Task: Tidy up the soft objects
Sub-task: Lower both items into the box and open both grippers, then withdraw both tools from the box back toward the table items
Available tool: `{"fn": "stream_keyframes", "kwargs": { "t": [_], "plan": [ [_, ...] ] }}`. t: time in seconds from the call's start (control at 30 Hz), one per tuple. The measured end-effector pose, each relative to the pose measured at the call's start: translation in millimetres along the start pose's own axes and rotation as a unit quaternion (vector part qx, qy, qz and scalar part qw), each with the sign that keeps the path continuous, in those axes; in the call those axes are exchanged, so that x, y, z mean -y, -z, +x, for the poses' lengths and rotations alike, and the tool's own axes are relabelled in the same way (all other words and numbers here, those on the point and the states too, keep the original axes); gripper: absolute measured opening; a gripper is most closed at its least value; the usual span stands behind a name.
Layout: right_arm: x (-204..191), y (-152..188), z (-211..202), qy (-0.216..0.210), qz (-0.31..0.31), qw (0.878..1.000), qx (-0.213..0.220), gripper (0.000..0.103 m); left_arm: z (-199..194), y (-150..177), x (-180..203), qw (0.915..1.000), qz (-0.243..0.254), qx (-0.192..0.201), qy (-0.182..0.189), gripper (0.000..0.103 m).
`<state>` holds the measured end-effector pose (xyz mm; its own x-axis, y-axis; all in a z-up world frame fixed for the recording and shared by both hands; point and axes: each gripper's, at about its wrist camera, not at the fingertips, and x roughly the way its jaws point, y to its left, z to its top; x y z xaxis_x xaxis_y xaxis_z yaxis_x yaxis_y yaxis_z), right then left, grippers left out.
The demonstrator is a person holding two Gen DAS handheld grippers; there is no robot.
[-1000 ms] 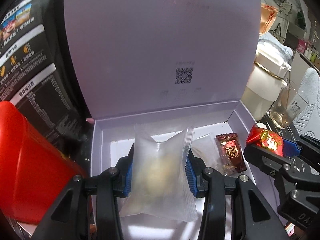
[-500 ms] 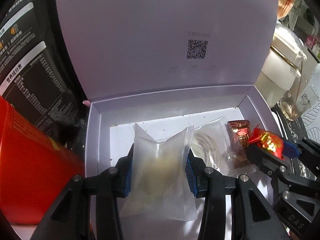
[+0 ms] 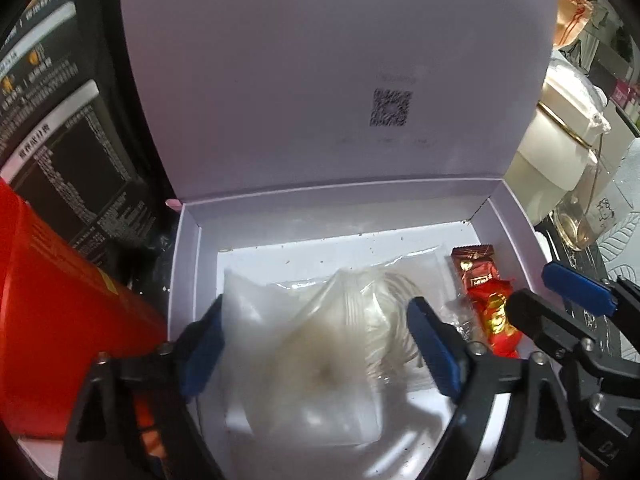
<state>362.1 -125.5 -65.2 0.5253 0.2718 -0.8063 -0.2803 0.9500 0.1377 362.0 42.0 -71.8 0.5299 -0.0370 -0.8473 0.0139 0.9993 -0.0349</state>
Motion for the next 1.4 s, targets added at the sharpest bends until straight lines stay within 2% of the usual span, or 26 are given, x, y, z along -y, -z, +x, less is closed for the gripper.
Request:
{"fn": "stream_keyframes", "kwargs": {
  "t": [0.2, 0.57, 0.67, 1.13, 1.27, 1.33, 1.4],
  "plan": [
    [5, -2, -26, 0.007, 0.010, 1.000, 0.014, 0.049, -18, -7, 8, 0.9999, 0.001, 0.016, -0.005, 0.089],
    [7, -6, -85, 0.024, 0.006, 0.998, 0.060, 0.049, -91, -16, 17, 0.9971, 0.004, 0.075, 0.006, 0.089],
    [3, -6, -105, 0.029, -0.001, 0.997, 0.074, 0.049, -114, -15, 23, 0.9954, 0.008, 0.096, -0.001, 0.089],
    [-23, 6, -208, 0.035, -0.027, 0.986, 0.163, 0.049, -224, 10, 27, 0.9828, 0.018, 0.184, 0.002, 0.089],
    [-32, 16, -236, 0.032, -0.035, 0.981, 0.189, 0.056, -258, 23, 28, 0.9773, 0.023, 0.210, 0.002, 0.090],
    [-36, 22, -250, 0.029, -0.040, 0.979, 0.200, 0.056, -270, 29, 29, 0.9753, 0.023, 0.220, 0.003, 0.090],
    [-39, 29, -262, 0.029, -0.043, 0.976, 0.210, 0.061, -281, 35, 28, 0.9736, 0.022, 0.227, 0.006, 0.094]
  ]
}}
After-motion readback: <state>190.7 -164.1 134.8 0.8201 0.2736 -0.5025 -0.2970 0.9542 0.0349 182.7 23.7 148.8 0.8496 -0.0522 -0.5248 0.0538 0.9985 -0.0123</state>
